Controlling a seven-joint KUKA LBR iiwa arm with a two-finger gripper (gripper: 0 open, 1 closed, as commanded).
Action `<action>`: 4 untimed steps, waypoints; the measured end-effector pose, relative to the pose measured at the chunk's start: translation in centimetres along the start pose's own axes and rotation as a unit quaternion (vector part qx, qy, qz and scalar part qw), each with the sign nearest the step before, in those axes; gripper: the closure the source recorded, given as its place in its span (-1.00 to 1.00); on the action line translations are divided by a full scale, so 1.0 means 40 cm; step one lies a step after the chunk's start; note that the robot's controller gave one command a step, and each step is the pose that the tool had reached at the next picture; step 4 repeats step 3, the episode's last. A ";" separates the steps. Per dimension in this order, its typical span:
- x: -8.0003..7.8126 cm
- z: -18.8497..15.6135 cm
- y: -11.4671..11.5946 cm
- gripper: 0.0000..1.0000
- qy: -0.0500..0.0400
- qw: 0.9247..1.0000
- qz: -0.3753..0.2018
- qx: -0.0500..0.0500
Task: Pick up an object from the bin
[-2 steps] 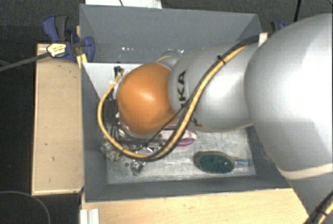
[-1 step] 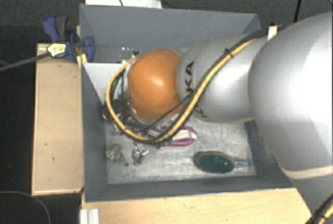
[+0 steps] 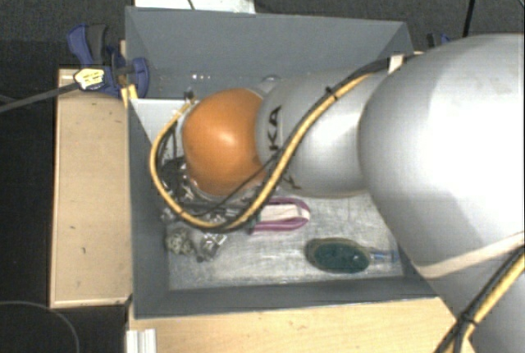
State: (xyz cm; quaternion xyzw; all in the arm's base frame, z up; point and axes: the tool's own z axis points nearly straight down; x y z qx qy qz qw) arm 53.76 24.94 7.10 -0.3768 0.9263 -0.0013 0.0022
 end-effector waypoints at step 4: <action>0.034 -0.312 0.043 1.00 -0.004 0.995 -0.101 0.000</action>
Offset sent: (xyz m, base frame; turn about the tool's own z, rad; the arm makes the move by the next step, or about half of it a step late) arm -0.0248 0.0013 -0.0010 -0.2180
